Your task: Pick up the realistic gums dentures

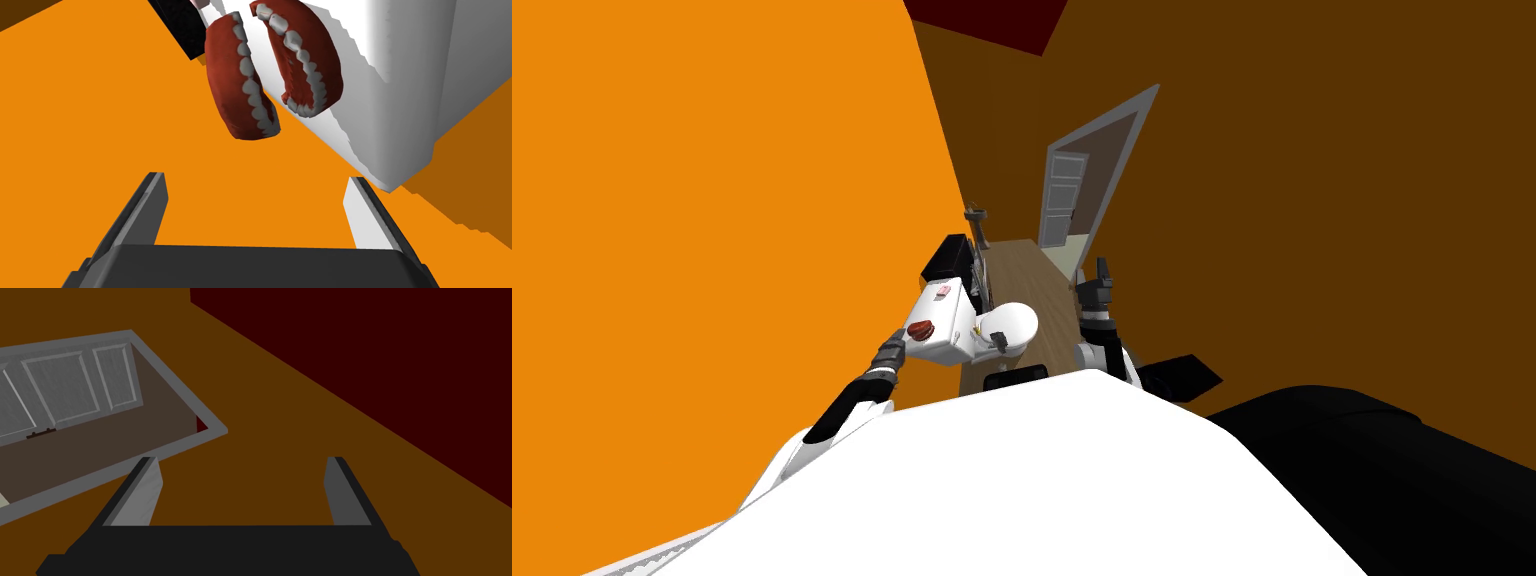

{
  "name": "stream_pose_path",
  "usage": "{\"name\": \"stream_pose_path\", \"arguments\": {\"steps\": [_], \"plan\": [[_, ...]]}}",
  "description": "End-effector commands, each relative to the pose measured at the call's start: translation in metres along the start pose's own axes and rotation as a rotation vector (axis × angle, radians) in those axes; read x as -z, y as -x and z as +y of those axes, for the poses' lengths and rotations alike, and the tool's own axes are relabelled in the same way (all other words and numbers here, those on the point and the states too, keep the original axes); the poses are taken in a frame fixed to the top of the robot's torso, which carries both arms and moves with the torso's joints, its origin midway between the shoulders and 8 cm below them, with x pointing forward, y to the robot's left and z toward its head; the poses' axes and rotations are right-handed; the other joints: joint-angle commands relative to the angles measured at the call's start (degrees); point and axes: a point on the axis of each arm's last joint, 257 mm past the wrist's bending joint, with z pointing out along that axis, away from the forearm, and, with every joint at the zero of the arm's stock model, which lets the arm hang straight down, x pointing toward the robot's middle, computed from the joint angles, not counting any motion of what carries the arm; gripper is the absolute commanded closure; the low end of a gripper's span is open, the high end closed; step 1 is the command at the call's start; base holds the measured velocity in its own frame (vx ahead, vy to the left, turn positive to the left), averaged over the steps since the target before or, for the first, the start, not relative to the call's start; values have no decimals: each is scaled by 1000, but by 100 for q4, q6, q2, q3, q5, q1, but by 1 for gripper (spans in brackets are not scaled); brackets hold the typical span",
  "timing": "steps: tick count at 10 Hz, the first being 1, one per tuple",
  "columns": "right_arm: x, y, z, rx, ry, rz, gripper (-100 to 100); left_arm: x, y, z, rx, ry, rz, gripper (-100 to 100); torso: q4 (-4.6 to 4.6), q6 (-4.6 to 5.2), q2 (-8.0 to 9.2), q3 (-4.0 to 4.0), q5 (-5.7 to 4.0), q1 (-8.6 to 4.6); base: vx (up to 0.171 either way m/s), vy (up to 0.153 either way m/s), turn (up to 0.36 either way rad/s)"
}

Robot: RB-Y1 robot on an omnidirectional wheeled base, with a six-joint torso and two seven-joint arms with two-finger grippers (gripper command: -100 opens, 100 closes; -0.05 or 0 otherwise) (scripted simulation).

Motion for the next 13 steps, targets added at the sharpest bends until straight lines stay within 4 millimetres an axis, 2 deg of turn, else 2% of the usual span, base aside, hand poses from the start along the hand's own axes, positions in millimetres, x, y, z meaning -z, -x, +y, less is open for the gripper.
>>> {"name": "stream_pose_path", "arguments": {"steps": [1,13], "plan": [[0,0,0,0,0,0,0,6,-4,1,42,22,9,-100,0,0,0,0,0,0,58,-11,68],[0,0,0,0,0,0,0,52,-32,3,312,158,82,-100,-2,1,-11,-6,1,3,59,-9,70]]}}
